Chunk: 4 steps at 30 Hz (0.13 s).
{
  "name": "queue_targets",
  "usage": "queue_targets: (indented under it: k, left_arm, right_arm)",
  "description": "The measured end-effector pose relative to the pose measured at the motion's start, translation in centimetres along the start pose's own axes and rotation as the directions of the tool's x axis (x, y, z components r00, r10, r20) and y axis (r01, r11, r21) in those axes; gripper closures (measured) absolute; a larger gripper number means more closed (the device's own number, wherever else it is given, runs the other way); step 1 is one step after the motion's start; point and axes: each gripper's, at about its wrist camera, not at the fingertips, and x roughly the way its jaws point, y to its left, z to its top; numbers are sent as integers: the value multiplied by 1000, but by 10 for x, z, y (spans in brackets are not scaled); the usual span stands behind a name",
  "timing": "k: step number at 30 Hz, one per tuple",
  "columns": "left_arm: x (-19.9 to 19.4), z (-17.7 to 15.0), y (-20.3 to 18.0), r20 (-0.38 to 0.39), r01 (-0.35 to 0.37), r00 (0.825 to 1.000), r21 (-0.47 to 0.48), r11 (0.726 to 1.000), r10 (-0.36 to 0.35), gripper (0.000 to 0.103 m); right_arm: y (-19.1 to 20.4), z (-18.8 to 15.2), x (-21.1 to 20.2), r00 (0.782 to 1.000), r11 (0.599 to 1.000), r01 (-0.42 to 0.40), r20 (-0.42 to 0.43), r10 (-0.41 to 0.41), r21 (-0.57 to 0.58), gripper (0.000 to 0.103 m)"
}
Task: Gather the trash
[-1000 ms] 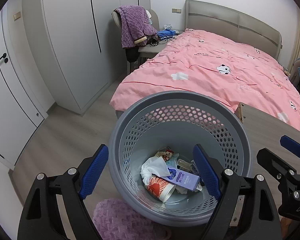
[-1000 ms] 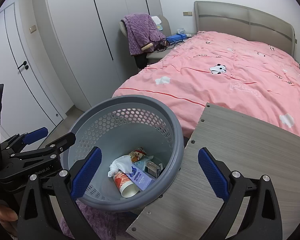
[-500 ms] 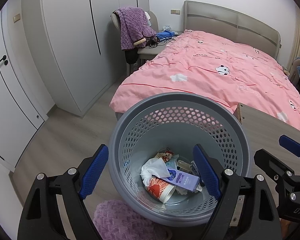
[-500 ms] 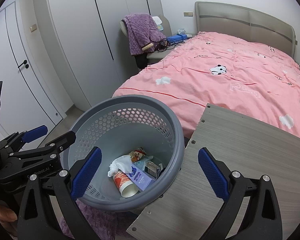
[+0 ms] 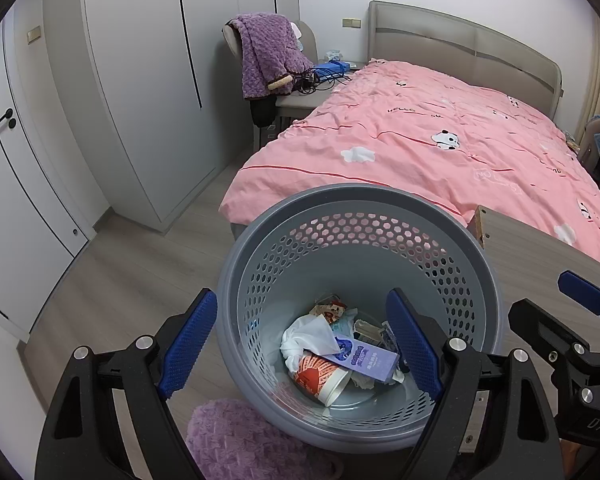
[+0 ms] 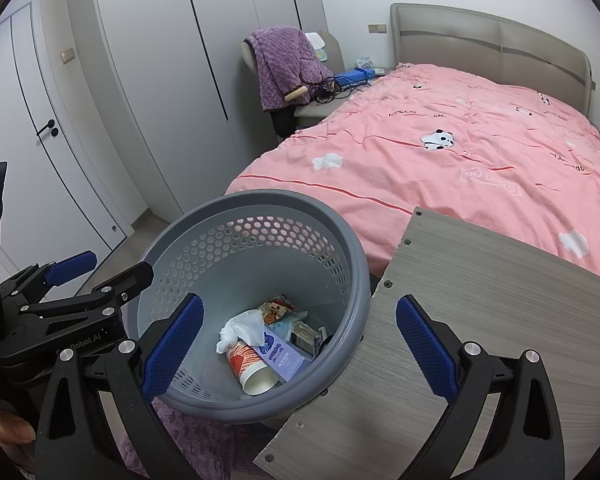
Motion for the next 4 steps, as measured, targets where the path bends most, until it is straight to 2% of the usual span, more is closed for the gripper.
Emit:
queue_targets:
  k: [4]
  left_arm:
    - [0,0,0,-1,1,1000,0,1000,-1,20]
  right_arm:
    - [0,0,0,1000,1000,0,0,0,0,8]
